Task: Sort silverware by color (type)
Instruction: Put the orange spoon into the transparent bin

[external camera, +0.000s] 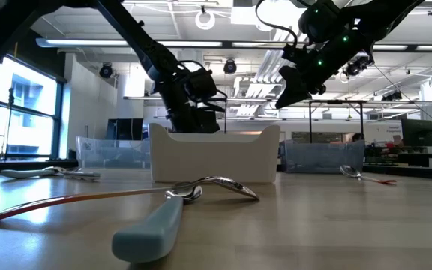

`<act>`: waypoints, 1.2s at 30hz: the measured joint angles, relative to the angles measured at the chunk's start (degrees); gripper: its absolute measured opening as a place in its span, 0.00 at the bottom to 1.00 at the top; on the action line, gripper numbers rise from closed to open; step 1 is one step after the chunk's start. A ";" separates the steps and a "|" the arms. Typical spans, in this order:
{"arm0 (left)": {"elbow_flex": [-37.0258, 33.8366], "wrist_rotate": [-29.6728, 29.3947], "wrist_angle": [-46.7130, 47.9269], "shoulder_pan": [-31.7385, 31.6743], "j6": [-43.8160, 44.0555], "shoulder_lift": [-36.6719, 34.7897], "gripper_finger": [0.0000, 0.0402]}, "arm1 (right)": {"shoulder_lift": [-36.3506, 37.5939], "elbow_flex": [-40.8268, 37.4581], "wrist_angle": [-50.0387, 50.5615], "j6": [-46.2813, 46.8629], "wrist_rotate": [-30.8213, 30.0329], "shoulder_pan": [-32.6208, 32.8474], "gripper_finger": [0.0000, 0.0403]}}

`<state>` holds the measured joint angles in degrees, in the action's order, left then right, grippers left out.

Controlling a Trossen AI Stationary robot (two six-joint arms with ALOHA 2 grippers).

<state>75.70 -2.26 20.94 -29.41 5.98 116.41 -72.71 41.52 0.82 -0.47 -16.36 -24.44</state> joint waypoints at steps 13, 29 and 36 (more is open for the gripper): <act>0.09 -2.53 -1.41 0.10 -0.61 1.95 0.29 | 0.00 0.00 0.17 -0.02 0.00 0.02 0.00; 0.11 -3.40 0.64 -0.06 -6.24 1.51 0.03 | 0.00 0.00 0.22 -0.02 -0.01 0.02 0.00; -0.06 -5.12 1.03 -0.44 -8.67 -2.23 0.02 | 0.00 0.00 0.24 -0.29 -0.02 0.00 0.00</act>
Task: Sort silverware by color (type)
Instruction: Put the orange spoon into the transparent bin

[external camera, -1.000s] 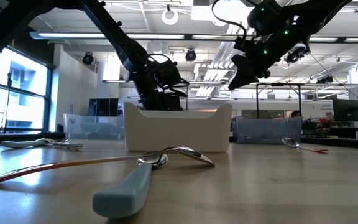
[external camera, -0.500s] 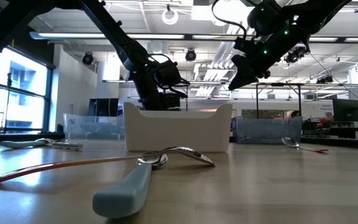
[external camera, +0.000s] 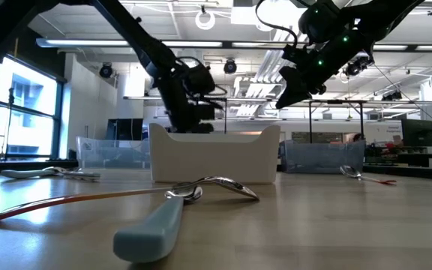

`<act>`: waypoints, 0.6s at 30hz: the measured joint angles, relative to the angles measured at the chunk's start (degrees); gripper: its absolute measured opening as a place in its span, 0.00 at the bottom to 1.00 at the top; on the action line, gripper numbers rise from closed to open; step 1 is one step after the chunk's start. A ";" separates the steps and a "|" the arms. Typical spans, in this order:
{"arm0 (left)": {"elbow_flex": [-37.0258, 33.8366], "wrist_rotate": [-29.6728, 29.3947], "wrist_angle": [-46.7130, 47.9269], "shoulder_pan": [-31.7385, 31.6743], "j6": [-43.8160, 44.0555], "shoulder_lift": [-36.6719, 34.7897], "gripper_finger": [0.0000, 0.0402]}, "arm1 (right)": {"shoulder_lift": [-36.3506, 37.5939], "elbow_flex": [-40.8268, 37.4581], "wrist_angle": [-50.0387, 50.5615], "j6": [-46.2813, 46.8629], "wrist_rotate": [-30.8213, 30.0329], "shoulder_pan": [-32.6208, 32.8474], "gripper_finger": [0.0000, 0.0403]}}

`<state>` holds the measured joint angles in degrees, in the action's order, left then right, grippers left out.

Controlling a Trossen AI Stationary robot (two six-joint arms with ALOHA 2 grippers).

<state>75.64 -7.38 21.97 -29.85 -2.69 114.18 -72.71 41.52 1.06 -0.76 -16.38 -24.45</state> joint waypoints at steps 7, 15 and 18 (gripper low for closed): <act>0.03 0.82 -0.38 -0.57 -1.55 -6.10 0.02 | 0.00 0.00 0.00 -0.11 0.02 0.01 0.00; 0.04 0.79 5.81 -0.52 -2.52 -16.53 0.02 | 0.00 0.00 0.02 -0.30 0.01 0.02 0.00; 0.06 0.43 11.57 -0.93 -2.52 -20.26 0.02 | 0.00 0.00 0.14 -0.19 0.01 0.02 0.00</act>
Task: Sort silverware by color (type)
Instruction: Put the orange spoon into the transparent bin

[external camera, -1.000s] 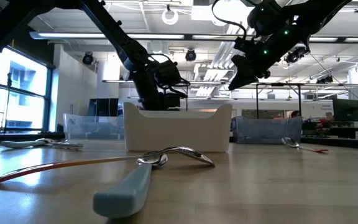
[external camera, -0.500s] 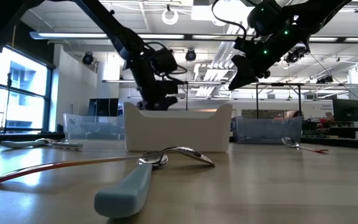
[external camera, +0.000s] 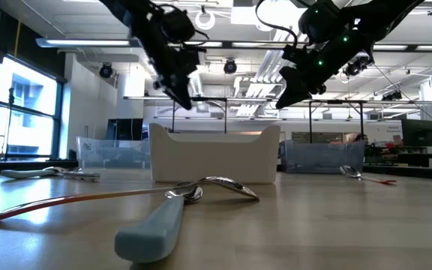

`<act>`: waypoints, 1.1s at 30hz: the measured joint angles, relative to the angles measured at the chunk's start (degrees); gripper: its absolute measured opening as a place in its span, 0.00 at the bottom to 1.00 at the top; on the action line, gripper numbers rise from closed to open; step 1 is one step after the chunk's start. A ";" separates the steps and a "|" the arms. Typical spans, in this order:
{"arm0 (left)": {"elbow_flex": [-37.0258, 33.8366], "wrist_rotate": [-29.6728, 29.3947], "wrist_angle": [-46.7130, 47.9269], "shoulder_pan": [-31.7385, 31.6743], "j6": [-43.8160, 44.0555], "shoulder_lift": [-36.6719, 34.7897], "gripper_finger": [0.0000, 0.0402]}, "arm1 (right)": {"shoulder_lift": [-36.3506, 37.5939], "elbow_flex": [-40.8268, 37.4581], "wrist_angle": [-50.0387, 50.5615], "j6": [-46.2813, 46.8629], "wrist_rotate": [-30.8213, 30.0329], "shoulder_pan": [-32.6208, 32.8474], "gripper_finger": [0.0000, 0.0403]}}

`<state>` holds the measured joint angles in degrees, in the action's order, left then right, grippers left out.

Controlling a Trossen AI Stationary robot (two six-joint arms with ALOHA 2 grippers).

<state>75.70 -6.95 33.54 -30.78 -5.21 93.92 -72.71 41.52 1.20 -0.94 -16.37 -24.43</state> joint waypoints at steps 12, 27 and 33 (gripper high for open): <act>-14.57 -0.73 1.68 -8.11 -4.39 -16.95 0.02 | 0.02 -0.01 1.19 0.04 0.00 -0.01 0.00; -28.94 4.42 -8.62 -21.16 -11.42 -20.38 0.02 | 0.00 -0.02 1.17 0.43 0.01 -0.01 0.00; -28.94 6.59 -8.46 -24.27 -15.14 -17.52 0.02 | 0.02 -0.02 1.19 0.27 0.01 0.09 0.00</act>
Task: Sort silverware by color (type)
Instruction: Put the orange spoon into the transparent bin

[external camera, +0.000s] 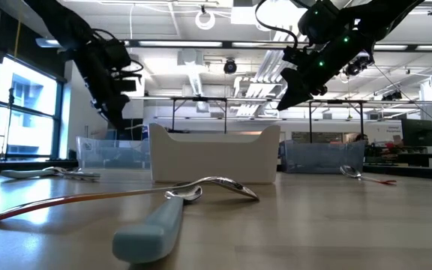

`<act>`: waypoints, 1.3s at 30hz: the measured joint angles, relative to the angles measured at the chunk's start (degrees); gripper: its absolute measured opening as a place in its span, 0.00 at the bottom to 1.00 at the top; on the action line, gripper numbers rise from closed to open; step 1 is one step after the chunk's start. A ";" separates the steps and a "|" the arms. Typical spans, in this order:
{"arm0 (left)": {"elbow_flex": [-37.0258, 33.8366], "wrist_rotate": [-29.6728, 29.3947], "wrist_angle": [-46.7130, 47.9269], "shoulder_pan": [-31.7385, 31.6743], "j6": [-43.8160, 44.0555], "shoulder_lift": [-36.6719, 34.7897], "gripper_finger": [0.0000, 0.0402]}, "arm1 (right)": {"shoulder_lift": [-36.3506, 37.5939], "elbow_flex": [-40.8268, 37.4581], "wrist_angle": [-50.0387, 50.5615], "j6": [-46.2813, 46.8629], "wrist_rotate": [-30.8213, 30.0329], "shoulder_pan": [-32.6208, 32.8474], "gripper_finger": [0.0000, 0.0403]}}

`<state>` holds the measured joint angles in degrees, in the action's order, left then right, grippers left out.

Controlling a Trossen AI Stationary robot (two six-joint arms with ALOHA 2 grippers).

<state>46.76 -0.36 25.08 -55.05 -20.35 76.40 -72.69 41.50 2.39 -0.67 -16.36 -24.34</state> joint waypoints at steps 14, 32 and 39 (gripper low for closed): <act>0.00 0.14 -1.84 -0.50 -2.91 10.10 0.02 | -0.01 0.00 0.83 -0.43 0.00 0.00 0.00; 0.00 -0.32 -4.45 -0.37 -4.17 16.25 0.02 | 0.00 0.00 1.29 -0.85 0.00 0.00 0.00; 0.06 -0.33 -5.56 -0.37 -0.56 16.77 0.06 | 0.00 0.00 1.63 -0.85 0.00 0.00 0.00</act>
<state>46.82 -0.69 19.52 -55.42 -20.91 93.17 -72.69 41.50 4.03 -1.52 -16.36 -24.34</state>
